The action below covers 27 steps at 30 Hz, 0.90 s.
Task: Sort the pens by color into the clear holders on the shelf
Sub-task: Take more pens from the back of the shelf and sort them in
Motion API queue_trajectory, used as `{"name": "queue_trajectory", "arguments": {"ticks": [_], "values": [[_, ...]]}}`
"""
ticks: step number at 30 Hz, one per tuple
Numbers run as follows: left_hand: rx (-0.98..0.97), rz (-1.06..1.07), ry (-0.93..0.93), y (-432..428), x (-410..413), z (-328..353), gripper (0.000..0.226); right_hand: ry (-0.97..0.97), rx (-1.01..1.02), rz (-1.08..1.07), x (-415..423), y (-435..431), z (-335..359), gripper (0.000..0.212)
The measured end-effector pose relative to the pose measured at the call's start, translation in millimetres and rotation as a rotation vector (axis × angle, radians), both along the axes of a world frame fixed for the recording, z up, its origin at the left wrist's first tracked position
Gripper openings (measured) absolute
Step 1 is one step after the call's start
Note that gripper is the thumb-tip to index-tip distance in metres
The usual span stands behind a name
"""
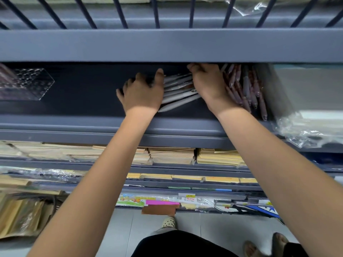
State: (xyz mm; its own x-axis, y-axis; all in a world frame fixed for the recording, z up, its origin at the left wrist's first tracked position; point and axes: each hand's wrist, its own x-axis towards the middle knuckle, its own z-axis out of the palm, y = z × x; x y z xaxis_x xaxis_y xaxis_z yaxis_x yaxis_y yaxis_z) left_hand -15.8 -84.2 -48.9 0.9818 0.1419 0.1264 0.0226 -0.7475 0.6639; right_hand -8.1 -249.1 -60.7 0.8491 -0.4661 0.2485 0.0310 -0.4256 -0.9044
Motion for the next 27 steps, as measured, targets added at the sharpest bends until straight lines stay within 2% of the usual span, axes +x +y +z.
{"name": "queue_trajectory", "arguments": {"ticks": [3, 8, 11, 14, 17, 19, 23, 27], "values": [[-0.125, -0.040, -0.073, -12.0, -1.6, 2.3, 0.045, -0.027, 0.082, -0.003, 1.5, 2.2, 1.1, 0.028], [-0.333, -0.060, -0.082, -14.8, -2.2, 2.2, 0.029, -0.050, 0.177, 0.015, -6.3, 2.0, 4.2, 0.034], [-0.497, 0.002, -0.128, -10.4, 0.3, 1.4, 0.018, -0.085, 0.224, -0.004, -7.3, -0.3, 4.8, 0.028], [-0.610, 0.070, -0.184, -8.3, 3.5, 3.0, 0.009, -0.035, 0.100, -0.044, -5.2, -1.1, 4.8, 0.024], [-0.470, -0.042, -0.117, -9.3, 12.2, 5.5, 0.018, 0.036, -0.219, 0.031, -4.2, -1.4, 4.8, 0.025], [-0.348, -0.114, -0.072, -10.0, 15.4, 5.8, 0.026, 0.052, -0.325, 0.089, -4.9, -1.4, 5.5, 0.028], [-0.131, -0.159, -0.051, -12.4, 15.4, 1.2, 0.037, 0.061, -0.322, 0.119, -6.0, -2.7, 4.7, 0.035], [-0.170, -0.147, -0.061, -10.7, 17.3, 2.2, 0.033, 0.065, -0.257, 0.130, -7.2, -4.3, 4.7, 0.036]]}}
